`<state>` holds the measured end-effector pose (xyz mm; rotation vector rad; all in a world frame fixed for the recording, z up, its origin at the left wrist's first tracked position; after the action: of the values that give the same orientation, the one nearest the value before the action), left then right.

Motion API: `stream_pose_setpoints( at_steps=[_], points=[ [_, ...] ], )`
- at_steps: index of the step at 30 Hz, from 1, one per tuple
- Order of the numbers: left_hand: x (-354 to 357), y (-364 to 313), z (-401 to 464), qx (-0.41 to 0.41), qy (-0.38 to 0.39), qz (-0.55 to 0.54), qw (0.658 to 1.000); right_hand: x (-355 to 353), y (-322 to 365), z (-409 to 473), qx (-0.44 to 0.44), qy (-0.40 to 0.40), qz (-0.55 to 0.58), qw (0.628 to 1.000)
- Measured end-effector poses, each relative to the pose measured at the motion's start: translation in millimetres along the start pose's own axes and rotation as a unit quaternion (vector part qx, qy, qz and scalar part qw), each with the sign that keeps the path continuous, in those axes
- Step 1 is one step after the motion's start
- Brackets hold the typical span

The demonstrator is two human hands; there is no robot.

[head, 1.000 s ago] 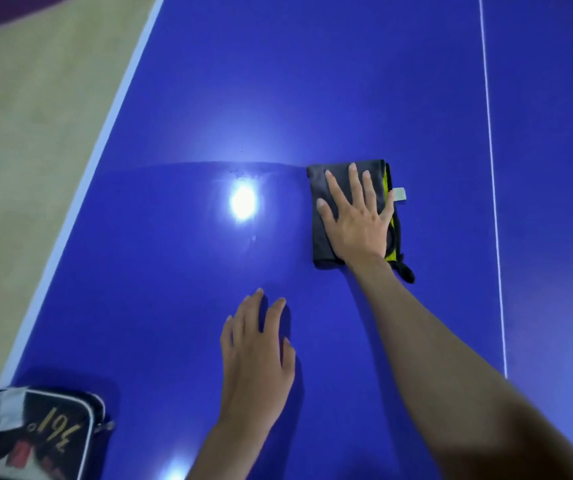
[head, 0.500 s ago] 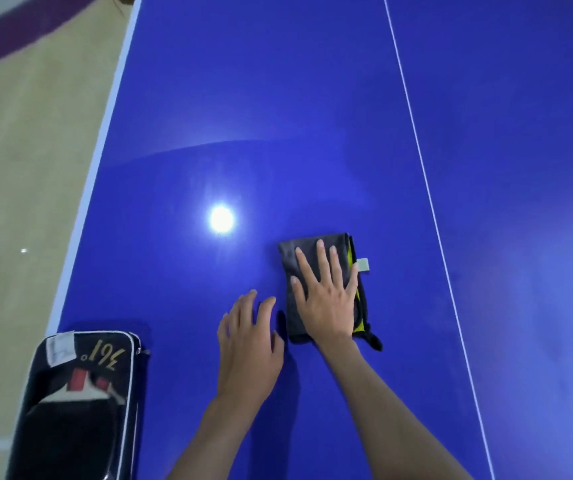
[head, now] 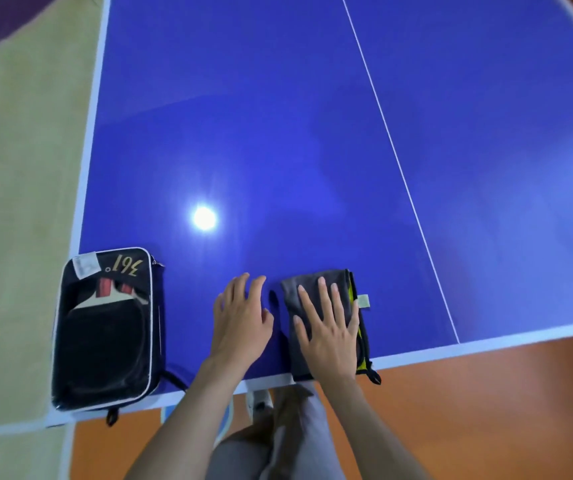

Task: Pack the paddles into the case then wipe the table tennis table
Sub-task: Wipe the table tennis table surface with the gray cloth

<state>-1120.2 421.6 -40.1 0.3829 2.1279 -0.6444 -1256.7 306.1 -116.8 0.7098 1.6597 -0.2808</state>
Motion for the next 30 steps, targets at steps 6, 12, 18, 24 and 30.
stream_pose_setpoints(
  at_steps=[6, 12, 18, 24, 30],
  points=[
    [5.9, 9.9, -3.1, -0.029, 0.029, 0.012, 0.999, 9.5, -4.7, -29.5, 0.019, 0.018, 0.005, 1.000],
    [1.7, -4.0, 16.0, -0.013, 0.028, -0.001, 1.000, -1.7, -1.4, 6.2, 0.044, 0.016, 0.014, 0.999],
    [-10.1, -14.5, 67.6, -0.046, -0.029, -0.035, 0.998, -24.4, -11.8, 98.0, 0.031, 0.008, 0.012, 0.999],
    [-27.7, -40.4, 130.4, -0.033, -0.086, -0.047, 0.995, -51.7, -26.6, 218.3, 0.018, 0.000, 0.005, 1.000],
    [-52.7, -62.9, 209.3, -0.032, -0.141, -0.078, 0.986, -77.3, -37.6, 341.4, -0.009, 0.004, -0.001, 1.000]
  ],
)
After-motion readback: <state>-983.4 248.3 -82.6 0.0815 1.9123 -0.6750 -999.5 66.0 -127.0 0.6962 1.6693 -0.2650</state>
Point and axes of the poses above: each hand's wrist, its own z-axis towards the middle knuckle, its own x-axis out of the palm, y = z × x, the point moved 3 cm from there along z, towards the middle knuckle, and after that the axes turned 12 degrees about y, right-handed, at the moved point
